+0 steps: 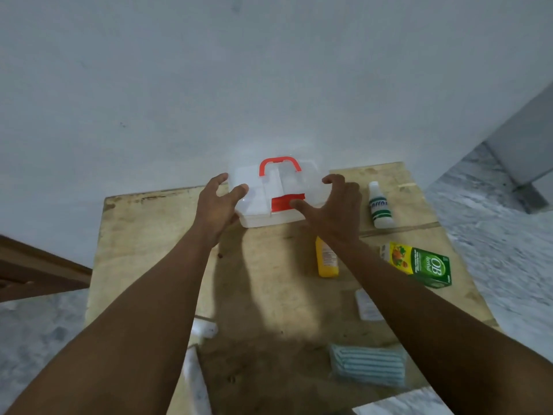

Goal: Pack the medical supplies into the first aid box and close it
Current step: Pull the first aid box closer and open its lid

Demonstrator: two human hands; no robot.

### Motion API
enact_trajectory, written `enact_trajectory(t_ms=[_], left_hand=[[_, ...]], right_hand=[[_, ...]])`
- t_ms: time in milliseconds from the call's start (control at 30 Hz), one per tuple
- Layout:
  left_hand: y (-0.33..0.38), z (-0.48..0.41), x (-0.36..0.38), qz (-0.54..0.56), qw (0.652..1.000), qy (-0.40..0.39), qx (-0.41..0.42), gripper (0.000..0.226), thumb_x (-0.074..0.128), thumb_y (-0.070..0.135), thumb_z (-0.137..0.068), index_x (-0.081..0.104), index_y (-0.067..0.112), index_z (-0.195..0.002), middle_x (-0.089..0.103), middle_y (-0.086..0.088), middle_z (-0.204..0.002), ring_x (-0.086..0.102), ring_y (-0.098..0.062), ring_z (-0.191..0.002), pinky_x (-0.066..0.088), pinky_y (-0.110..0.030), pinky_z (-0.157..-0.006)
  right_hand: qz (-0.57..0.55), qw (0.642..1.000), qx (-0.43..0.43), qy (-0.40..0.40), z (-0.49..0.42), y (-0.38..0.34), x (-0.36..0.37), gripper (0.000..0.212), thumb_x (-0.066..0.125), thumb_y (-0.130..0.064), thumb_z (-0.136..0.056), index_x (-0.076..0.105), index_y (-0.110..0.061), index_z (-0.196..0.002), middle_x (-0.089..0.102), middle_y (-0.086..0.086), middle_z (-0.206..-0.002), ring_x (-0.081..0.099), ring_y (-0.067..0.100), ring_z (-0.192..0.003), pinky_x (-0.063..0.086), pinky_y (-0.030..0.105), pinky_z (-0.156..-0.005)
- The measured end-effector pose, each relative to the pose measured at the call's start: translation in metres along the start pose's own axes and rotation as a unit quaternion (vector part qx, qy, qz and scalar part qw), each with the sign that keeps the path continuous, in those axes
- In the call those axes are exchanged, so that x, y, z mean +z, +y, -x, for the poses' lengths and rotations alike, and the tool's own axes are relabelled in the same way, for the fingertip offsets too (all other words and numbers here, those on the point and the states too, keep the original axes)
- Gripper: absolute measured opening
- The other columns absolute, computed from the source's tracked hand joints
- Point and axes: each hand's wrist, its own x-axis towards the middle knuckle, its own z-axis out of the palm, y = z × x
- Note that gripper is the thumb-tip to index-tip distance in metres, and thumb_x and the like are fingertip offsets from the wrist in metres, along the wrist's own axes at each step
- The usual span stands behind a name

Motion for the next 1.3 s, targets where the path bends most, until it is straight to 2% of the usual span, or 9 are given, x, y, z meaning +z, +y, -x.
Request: enact_trajectory(t_ms=[167,300,433,600,700,933,1100,1200,1300], left_hand=[[-0.001,0.004,0.004,-0.009,1.000,0.013,0.021,0.051,0.069,0.025,-0.087,0.056,0.020,-0.137,0.065,-0.002,-0.125,0.066,-0.020,-0.109,0.056,-0.039,-0.091],[-0.003,0.014,0.012,0.023,0.999,0.013,0.033,0.022,0.063,0.017,-0.093,0.070,0.026,-0.112,0.072,0.010,-0.108,0.069,-0.008,-0.094,0.056,-0.034,-0.087],[-0.007,0.022,0.013,0.027,0.999,0.021,0.023,0.021,0.064,0.017,-0.092,0.068,0.037,-0.093,0.072,0.018,-0.098,0.067,-0.003,-0.089,0.055,-0.036,-0.086],[-0.007,0.040,0.012,0.014,0.999,0.020,0.022,0.032,0.062,0.016,-0.093,0.067,0.027,-0.123,0.072,0.012,-0.108,0.068,-0.008,-0.094,0.055,-0.034,-0.082],[-0.006,0.044,0.010,0.004,1.000,0.003,0.015,0.037,0.060,0.018,-0.095,0.062,0.025,-0.131,0.071,0.008,-0.116,0.068,-0.013,-0.103,0.054,-0.034,-0.084],[-0.005,0.056,0.007,0.026,0.999,-0.045,0.005,0.038,0.051,0.007,-0.085,0.070,0.035,-0.101,0.071,0.011,-0.106,0.064,-0.013,-0.097,0.050,-0.036,-0.088],[-0.015,0.060,0.003,0.021,0.997,-0.061,0.037,0.062,0.054,-0.003,-0.072,0.062,0.039,-0.117,0.069,0.005,-0.116,0.064,-0.016,-0.106,0.051,-0.037,-0.093],[-0.019,0.060,0.004,-0.041,0.996,-0.055,0.057,0.065,0.076,0.007,-0.076,0.055,0.027,-0.134,0.068,0.007,-0.121,0.066,-0.011,-0.107,0.055,-0.034,-0.093],[-0.021,0.058,0.006,-0.104,0.992,-0.031,0.067,0.074,0.082,0.023,-0.070,0.052,0.025,-0.138,0.067,0.010,-0.120,0.064,-0.016,-0.111,0.053,-0.041,-0.098]], right_hand=[[-0.069,0.985,-0.094,-0.131,-0.024,0.017,-0.010,0.096,0.075,-0.060,-0.071,0.032,-0.017,-0.145,0.037,0.010,-0.148,0.036,0.025,-0.136,0.038,0.041,-0.108],[-0.092,0.978,-0.131,-0.131,-0.028,0.017,-0.015,0.093,0.077,-0.054,-0.073,0.034,-0.013,-0.144,0.043,0.007,-0.146,0.041,0.023,-0.133,0.039,0.037,-0.105],[-0.105,0.976,-0.156,-0.108,-0.016,0.025,-0.010,0.080,0.075,-0.056,-0.072,0.041,-0.019,-0.135,0.047,0.005,-0.141,0.044,0.023,-0.128,0.044,0.038,-0.099],[-0.104,0.969,-0.208,-0.084,0.002,0.032,-0.011,0.046,0.063,-0.059,-0.074,0.047,-0.031,-0.108,0.051,0.011,-0.125,0.045,0.030,-0.121,0.049,0.046,-0.093],[-0.119,0.968,-0.198,-0.096,0.009,0.027,-0.012,0.033,0.061,-0.055,-0.077,0.051,-0.033,-0.099,0.041,0.019,-0.137,0.038,0.033,-0.131,0.048,0.044,-0.099],[-0.138,0.968,-0.140,-0.156,0.010,0.017,-0.019,0.017,0.070,-0.034,-0.083,0.059,-0.027,-0.094,0.034,0.016,-0.147,0.027,0.033,-0.141,0.036,0.041,-0.104],[-0.171,0.967,-0.123,-0.147,0.002,0.005,-0.024,0.017,0.067,-0.037,-0.085,0.057,-0.025,-0.091,0.059,0.004,-0.115,0.037,0.024,-0.122,0.025,0.027,-0.088],[-0.177,0.967,-0.136,-0.119,-0.005,-0.007,-0.032,0.017,0.067,-0.038,-0.084,0.060,-0.024,-0.090,0.062,-0.002,-0.104,0.046,0.024,-0.107,0.037,0.034,-0.085],[-0.173,0.968,-0.163,-0.085,-0.016,-0.017,-0.039,0.022,0.072,-0.032,-0.083,0.064,-0.015,-0.095,0.064,0.000,-0.098,0.051,0.026,-0.100,0.040,0.032,-0.078]])
